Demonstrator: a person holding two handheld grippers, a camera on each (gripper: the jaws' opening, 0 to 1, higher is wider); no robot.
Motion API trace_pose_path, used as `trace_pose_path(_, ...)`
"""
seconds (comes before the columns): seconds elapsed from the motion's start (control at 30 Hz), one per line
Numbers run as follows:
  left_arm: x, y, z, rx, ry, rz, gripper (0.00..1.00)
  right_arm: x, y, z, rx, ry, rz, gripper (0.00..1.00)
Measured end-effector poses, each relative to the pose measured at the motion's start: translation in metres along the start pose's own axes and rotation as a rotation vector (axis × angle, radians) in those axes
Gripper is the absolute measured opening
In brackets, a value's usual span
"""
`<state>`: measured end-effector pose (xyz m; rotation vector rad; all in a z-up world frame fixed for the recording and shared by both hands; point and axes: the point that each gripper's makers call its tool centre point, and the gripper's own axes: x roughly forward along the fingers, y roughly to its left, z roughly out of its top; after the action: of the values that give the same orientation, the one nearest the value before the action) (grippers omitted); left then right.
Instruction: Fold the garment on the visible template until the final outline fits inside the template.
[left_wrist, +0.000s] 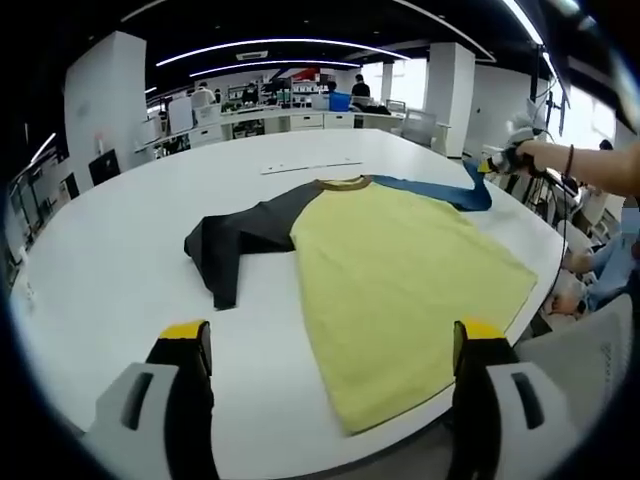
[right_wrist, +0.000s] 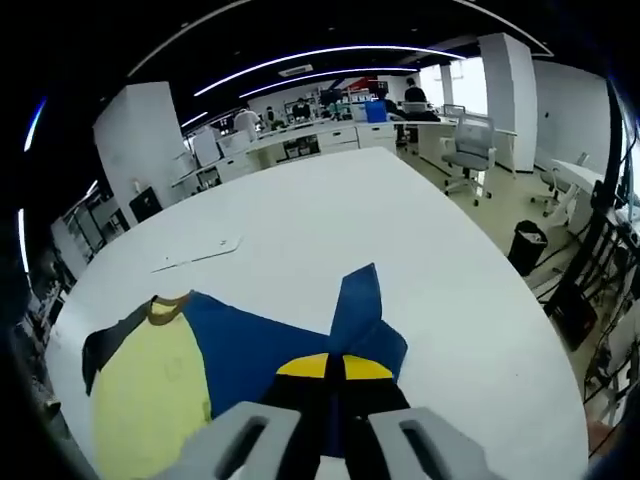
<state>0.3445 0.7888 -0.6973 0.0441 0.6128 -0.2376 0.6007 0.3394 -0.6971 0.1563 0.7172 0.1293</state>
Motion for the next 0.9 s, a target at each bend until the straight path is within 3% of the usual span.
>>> trace_pose_path(0.9, -0.001, -0.002, -0.003, 0.005, 0.009, -0.004, 0.99, 0.024, 0.11, 0.008, -0.061, 0.015, 0.156, 0.0)
